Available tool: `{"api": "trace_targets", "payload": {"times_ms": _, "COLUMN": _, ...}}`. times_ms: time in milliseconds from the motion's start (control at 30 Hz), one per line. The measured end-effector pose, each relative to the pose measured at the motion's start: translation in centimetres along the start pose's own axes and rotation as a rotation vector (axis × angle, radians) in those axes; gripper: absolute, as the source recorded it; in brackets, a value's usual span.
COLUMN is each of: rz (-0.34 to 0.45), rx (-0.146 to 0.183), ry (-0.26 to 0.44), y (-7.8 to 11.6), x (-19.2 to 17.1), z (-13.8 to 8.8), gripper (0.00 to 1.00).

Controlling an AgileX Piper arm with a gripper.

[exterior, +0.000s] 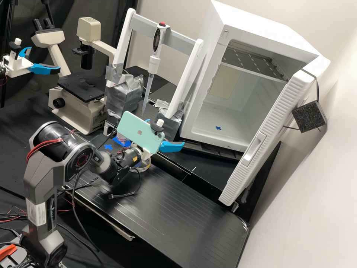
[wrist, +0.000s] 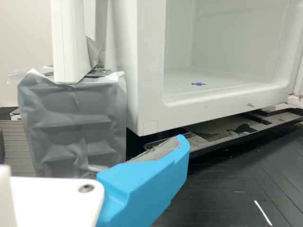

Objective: Move the petri dish to the incubator

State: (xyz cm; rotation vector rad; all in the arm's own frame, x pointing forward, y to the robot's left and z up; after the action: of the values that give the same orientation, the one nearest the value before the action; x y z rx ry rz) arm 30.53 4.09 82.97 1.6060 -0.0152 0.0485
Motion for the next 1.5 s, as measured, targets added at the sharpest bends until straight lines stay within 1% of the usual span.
{"api": "trace_targets", "payload": {"times_ms": 267, "rz": 0.003, "rx": 0.0, "ry": 0.003, "y": 0.0, "x": 0.0, "z": 0.0, "gripper": 1.0}}
{"api": "trace_targets", "payload": {"times_ms": 367, "rz": 0.003, "rx": 0.0, "ry": 0.002, "y": -0.2, "x": -0.6, "z": 0.2, "gripper": 1.0}}
{"api": "trace_targets", "payload": {"times_ms": 467, "rz": 0.018, "rx": 0.003, "ry": 0.009, "y": 0.0, "x": -2.2, "z": 0.5, "gripper": 1.0}}
{"api": "trace_targets", "payload": {"times_ms": 600, "rz": 0.081, "rx": 0.023, "ry": 0.045, "y": 0.8, "x": -5.6, "z": 0.9, "gripper": 1.0}}
{"api": "trace_targets", "payload": {"times_ms": 633, "rz": 0.099, "rx": 0.032, "ry": 0.055, "y": 1.0, "x": -6.5, "z": 0.9, "gripper": 1.0}}
{"api": "trace_targets", "payload": {"times_ms": 733, "rz": 0.129, "rx": 0.037, "ry": 0.082, "y": 1.3, "x": -8.9, "z": 0.7, "gripper": 1.0}}
{"api": "trace_targets", "payload": {"times_ms": 867, "rz": 0.121, "rx": 0.026, "ry": 0.116, "y": 0.8, "x": -12.1, "z": 0.5, "gripper": 1.0}}
{"api": "trace_targets", "payload": {"times_ms": 967, "rz": 0.114, "rx": 0.023, "ry": 0.149, "y": 0.5, "x": -13.7, "z": 0.1, "gripper": 1.0}}
{"api": "trace_targets", "payload": {"times_ms": 1067, "rz": 0.117, "rx": 0.019, "ry": 0.182, "y": 0.6, "x": -14.2, "z": -0.3, "gripper": 1.0}}
{"api": "trace_targets", "payload": {"times_ms": 1200, "rz": 0.106, "rx": 0.015, "ry": 0.206, "y": 0.3, "x": -14.3, "z": -0.6, "gripper": 1.0}}
{"api": "trace_targets", "payload": {"times_ms": 1400, "rz": 0.064, "rx": 0.011, "ry": 0.184, "y": -0.4, "x": -13.9, "z": -0.3, "gripper": 1.0}}
{"api": "trace_targets", "payload": {"times_ms": 1500, "rz": 0.042, "rx": -0.001, "ry": 0.159, "y": -0.6, "x": -13.8, "z": 0.0, "gripper": 1.0}}
